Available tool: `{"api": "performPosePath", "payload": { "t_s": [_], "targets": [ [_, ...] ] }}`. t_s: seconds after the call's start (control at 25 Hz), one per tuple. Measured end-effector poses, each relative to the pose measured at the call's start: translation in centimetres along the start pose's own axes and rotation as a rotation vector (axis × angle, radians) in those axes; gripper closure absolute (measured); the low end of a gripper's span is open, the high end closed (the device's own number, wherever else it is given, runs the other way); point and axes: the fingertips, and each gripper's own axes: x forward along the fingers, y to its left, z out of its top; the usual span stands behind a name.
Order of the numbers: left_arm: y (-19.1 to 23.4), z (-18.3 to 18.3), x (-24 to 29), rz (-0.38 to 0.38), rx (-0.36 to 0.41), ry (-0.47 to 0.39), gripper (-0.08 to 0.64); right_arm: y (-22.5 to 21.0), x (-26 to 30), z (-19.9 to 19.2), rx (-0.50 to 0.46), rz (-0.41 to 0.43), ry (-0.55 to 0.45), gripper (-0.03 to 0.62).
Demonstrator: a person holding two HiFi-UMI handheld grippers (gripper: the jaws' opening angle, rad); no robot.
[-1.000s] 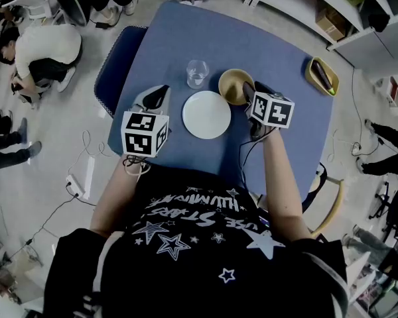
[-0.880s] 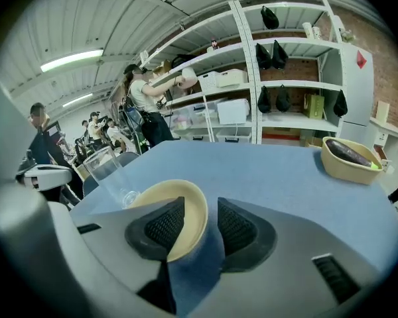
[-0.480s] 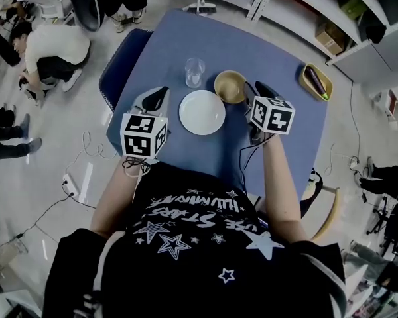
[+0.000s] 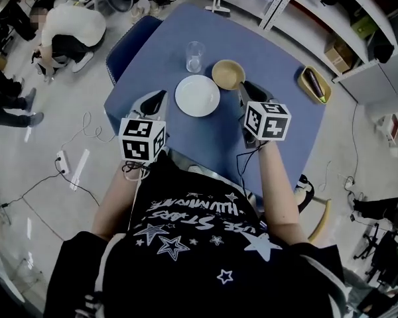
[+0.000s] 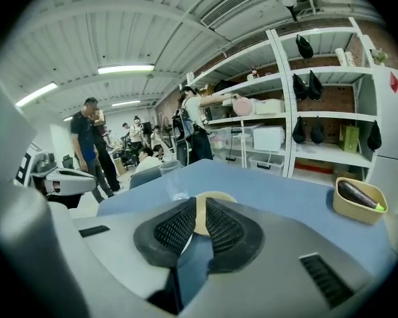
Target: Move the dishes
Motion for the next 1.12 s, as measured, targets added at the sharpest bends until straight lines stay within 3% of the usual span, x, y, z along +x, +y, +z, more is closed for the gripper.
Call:
{"api": "performPosePath", "payload": {
  "t_s": [0.16,0.48,1.12],
  "targets": [
    [-1.6,-2.5,-3.1,0.055,-0.043,0.008,0.538,2.6,-1.3,-1.1,-0.072,0.060,-0.006,0.586],
    [-3.2,-7.0,-7.0,0.101,-0.080,0.077,0.538,6.8,-2.6,-3.7,-0.072,0.204,0.004,0.589],
    [-4.8,-11.5,-15.5,0.164,-0.146,0.071,0.538,13.1,-6.9,-7.5,-0.162,0.279,0.045,0.589]
  ]
}}
